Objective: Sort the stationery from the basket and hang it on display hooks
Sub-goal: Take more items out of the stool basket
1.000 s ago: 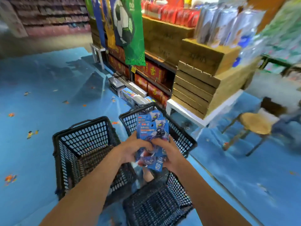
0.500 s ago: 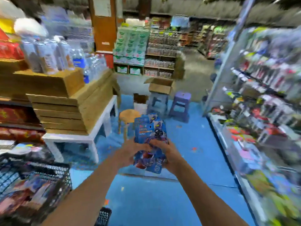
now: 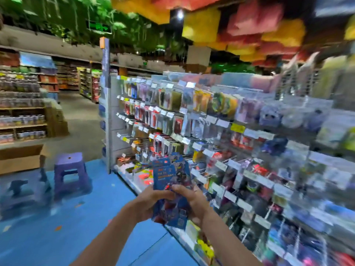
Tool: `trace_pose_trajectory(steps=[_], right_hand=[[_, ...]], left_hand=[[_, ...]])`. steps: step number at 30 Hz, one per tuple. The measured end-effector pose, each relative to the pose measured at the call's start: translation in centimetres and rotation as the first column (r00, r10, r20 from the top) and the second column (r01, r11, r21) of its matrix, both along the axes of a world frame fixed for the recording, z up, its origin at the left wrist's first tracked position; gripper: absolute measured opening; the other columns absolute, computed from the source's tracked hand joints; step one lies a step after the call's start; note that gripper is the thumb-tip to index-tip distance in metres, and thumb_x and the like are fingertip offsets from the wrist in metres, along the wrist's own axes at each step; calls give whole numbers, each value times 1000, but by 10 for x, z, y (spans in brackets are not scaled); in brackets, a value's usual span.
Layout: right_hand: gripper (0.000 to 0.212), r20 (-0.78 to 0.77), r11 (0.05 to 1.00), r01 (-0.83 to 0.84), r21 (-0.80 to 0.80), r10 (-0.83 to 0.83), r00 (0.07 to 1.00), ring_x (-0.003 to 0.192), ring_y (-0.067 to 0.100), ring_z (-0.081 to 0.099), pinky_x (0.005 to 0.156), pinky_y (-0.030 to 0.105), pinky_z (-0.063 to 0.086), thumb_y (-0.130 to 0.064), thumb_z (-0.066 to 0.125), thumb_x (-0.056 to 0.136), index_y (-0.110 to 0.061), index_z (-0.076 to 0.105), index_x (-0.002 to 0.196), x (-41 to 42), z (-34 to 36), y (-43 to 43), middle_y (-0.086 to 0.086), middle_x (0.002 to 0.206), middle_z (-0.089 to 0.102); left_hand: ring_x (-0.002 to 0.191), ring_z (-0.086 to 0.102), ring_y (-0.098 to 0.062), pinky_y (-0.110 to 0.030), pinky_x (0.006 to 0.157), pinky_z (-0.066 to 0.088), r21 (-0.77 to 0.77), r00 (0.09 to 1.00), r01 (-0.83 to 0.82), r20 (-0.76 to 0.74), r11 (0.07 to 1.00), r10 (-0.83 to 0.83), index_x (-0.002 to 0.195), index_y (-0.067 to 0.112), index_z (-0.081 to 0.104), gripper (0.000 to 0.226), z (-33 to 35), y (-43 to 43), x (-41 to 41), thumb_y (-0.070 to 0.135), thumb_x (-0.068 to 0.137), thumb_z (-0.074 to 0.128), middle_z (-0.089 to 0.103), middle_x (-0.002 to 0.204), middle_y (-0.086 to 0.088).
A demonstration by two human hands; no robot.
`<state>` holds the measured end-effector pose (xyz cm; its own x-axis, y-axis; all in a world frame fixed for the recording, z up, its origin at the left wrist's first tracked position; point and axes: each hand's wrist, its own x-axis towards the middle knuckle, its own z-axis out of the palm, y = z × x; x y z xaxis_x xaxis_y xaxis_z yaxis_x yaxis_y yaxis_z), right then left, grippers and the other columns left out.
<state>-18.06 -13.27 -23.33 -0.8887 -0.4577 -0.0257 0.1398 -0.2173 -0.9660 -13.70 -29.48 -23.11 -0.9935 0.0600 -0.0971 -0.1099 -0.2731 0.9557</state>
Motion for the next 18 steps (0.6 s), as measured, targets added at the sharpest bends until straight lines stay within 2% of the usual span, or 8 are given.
trace_pose_trajectory(steps=[2,5,7,9,11,14,17,18], right_hand=[[60,-42,991,133,16,-132,990,102,43,71,86,58,59,-23,90,71,-6,66,123,-26,11,26,25,114,73],[79,-117,960,279,26,-274,955,107,41,70,94,59,56,-38,96,61,-7,66,126,-64,32,54,19,115,74],[65,-146,948,318,4,-314,938,104,38,72,92,55,58,-33,92,70,-4,69,123,-87,46,68,21,114,74],[51,-148,932,363,-9,-361,921,101,35,73,83,44,61,-22,87,76,-2,70,120,-107,58,78,20,112,75],[61,-147,894,448,14,-441,885,111,39,69,91,47,58,-32,92,72,-5,70,122,-129,62,86,18,116,74],[90,-21,834,552,19,-552,834,126,35,61,109,56,47,-75,83,62,-24,65,135,-152,59,104,9,134,67],[83,138,820,568,-72,-556,820,122,33,64,110,57,45,-79,76,67,-28,67,132,-167,55,134,9,131,69],[76,155,805,585,-99,-569,808,119,33,66,110,56,45,-76,72,74,-26,69,131,-169,54,144,11,129,70]], left_hand=[[85,65,-38,-52,82,51,-13,995,94,-45,996,-94,103,-1,74,36,15,23,-39,-5,68,80,66,97,-27],[82,61,-36,-44,75,52,-16,975,198,-104,980,-198,93,6,77,29,40,51,-93,-2,65,80,65,91,-23],[83,59,-36,-47,78,49,-16,964,237,-122,971,-237,92,6,77,33,53,64,-128,2,60,83,62,91,-23],[76,62,-32,-47,77,50,-42,951,278,-130,960,-281,88,5,77,30,62,72,-162,1,59,82,63,85,-21],[77,66,-33,-46,77,53,-72,931,331,-138,941,-338,87,3,76,30,69,77,-192,3,58,84,68,85,-22],[87,71,-35,-44,79,58,-131,872,439,-175,889,-456,96,0,76,45,78,96,-230,10,53,89,72,98,-27],[78,72,-31,-37,64,61,-185,823,504,-193,844,-534,86,1,75,16,77,125,-255,-12,75,76,73,91,-23],[77,71,-30,-35,62,60,-185,815,522,-182,833,-551,81,1,75,18,76,134,-263,-16,80,70,73,88,-21]])
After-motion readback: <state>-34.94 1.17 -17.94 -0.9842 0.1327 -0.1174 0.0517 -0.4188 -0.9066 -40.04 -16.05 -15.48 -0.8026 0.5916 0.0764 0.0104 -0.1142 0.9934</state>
